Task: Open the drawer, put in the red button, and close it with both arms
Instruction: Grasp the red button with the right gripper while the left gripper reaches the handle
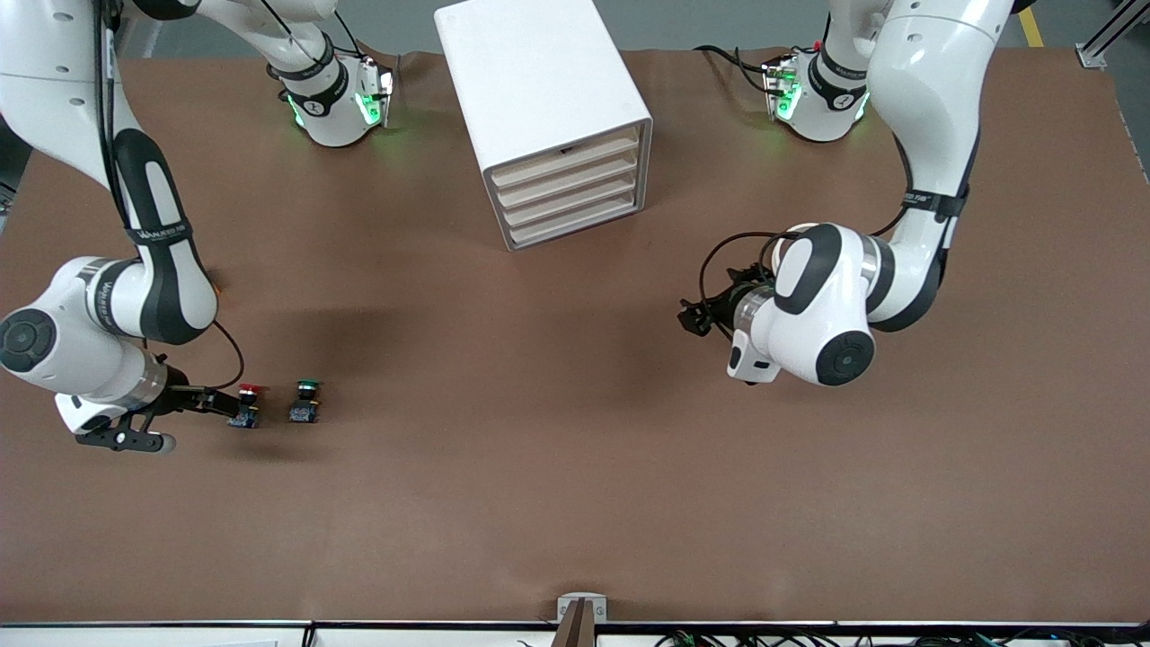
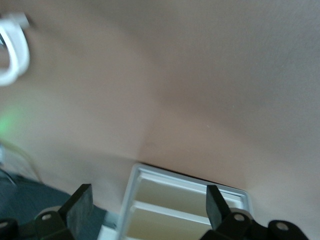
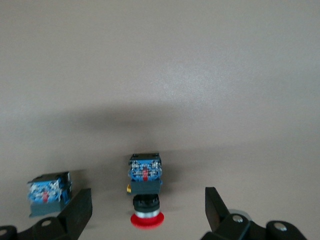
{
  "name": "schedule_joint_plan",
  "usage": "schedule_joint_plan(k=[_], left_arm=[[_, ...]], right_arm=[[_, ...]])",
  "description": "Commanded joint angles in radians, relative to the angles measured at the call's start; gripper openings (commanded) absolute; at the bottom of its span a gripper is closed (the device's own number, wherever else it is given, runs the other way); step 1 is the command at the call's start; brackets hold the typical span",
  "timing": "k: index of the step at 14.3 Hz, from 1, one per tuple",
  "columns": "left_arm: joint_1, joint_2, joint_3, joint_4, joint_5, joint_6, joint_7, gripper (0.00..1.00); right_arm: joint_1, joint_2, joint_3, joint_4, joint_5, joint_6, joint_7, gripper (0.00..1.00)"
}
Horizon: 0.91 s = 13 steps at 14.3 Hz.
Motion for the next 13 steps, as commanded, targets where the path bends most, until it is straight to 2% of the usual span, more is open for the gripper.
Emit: schedule_joint_plan(k=[1,4,6,9,13], left_arm=[[-0.025,0.035,0.002,0.043,-0.069,-0.051,-0.167,1.00],[-0.031,0.081,0.000,0.073,-0.122,-0.140,-0.355,1.00],[-0.037,0.104,-0.004,0.073,-0.158,-0.152,-0.475,1.00],[-0.037,0.141,-0.041,0.078,-0.173,-0.183,-0.664,1.00],[-0.038,0.187,-0.101,0.070,-0.250,-0.254,-0.787,1.00]], right_arm=[[-0.006,0.021,0.010,-0.007,0.013,0.022,0.039,1.00],[-0.011,0.048,0.010,-0.010,0.013,0.057,0.042,1.00],[-0.012,0.059,0.010,-0.017,0.013,0.075,0.042,1.00],[-0.008,0.076,0.011,-0.036,0.013,0.114,0.042,1.00],[-0.009,0.085,0.014,-0.036,0.013,0.112,0.041,1.00]])
